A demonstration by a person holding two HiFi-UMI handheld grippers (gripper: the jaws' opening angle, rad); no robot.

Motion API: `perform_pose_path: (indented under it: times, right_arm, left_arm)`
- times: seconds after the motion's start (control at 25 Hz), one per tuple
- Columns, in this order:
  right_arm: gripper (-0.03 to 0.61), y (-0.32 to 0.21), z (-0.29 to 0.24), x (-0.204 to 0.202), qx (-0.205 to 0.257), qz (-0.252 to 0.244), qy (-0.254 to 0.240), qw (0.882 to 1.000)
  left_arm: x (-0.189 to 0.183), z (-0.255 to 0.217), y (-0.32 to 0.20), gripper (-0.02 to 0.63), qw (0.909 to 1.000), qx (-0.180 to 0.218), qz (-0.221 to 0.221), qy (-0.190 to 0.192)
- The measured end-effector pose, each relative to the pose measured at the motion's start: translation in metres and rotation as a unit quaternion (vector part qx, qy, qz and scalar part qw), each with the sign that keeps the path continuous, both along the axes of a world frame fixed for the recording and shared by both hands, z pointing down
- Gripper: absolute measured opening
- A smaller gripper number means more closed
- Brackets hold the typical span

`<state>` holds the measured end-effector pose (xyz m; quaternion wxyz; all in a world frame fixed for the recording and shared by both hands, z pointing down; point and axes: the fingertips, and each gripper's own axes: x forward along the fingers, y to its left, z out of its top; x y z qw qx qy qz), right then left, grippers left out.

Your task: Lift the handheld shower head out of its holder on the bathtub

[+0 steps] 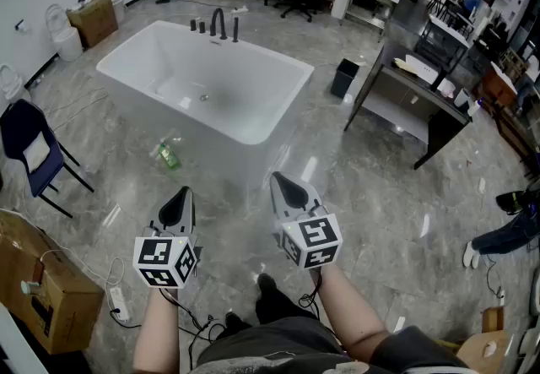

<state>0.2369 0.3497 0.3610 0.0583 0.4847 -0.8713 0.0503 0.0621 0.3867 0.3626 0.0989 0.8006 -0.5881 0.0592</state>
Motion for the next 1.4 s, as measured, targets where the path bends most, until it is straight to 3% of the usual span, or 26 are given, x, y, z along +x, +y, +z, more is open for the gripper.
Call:
perform_pose_path:
  times: [0.68, 0.84, 1.12, 1.4]
  right_arm:
    - [0.025, 0.074, -0.004, -0.054, 0.012, 0.016, 0.013, 1.0]
    - [0.025, 0.078, 0.005, -0.061, -0.004, 0.001, -0.023, 1.0]
    - [0.026, 0.027, 0.025, -0.063, -0.022, 0.022, -0.04, 0.999]
    - [0.026, -0.084, 0.042, -0.061, -0.037, -0.009, -0.051, 0.998]
  left_arm:
    - [-0.045, 0.001, 0.072, 0.015, 0.9995, 0.01, 0.028, 0.008]
    - [-0.064, 0.013, 0.075, 0.015, 0.9997, -0.003, 0.02, 0.017]
    - [-0.087, 0.027, 0.032, 0.015, 0.9995, -0.014, -0.001, 0.028]
    - [-0.082, 0.028, -0.063, 0.015, 0.9997, -0.013, -0.014, 0.012]
